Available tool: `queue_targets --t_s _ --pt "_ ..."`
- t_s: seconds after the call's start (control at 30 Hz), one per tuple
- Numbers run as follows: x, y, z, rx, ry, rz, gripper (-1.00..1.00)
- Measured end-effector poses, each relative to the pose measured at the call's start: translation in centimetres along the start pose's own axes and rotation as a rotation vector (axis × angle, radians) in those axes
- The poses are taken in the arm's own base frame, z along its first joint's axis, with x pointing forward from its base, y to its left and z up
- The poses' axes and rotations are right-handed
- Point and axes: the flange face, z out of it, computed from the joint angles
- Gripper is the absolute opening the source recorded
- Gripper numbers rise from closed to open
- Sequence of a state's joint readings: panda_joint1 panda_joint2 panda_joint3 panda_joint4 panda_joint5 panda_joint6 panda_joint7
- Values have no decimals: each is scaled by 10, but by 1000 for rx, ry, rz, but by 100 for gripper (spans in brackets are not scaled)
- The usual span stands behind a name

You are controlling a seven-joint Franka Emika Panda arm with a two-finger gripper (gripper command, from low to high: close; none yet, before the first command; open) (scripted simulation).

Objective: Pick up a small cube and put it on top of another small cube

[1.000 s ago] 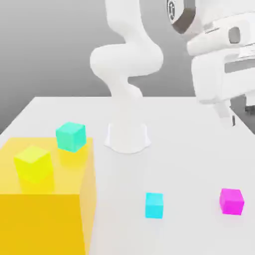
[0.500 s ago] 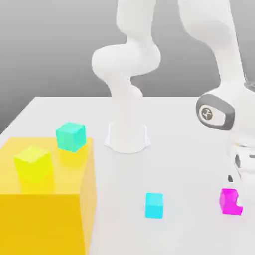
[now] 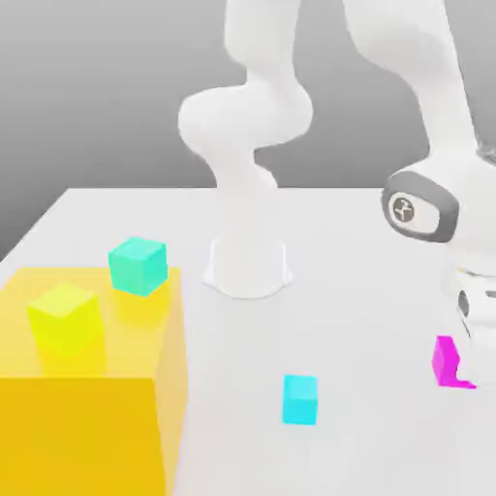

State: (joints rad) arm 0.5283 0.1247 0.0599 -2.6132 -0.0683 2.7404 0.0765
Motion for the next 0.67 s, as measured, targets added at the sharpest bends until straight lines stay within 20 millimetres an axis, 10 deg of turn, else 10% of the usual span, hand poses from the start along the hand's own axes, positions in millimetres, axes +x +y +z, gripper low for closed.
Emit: queue_targets --t_s 0.27,0.57,0.6,0.67 --pt "-81 133 -31 8 -7 349 -100" --pt "-93 142 24 21 -7 390 -100" --pt "-94 142 31 19 -8 392 100" --pt "-94 142 31 19 -8 392 100"
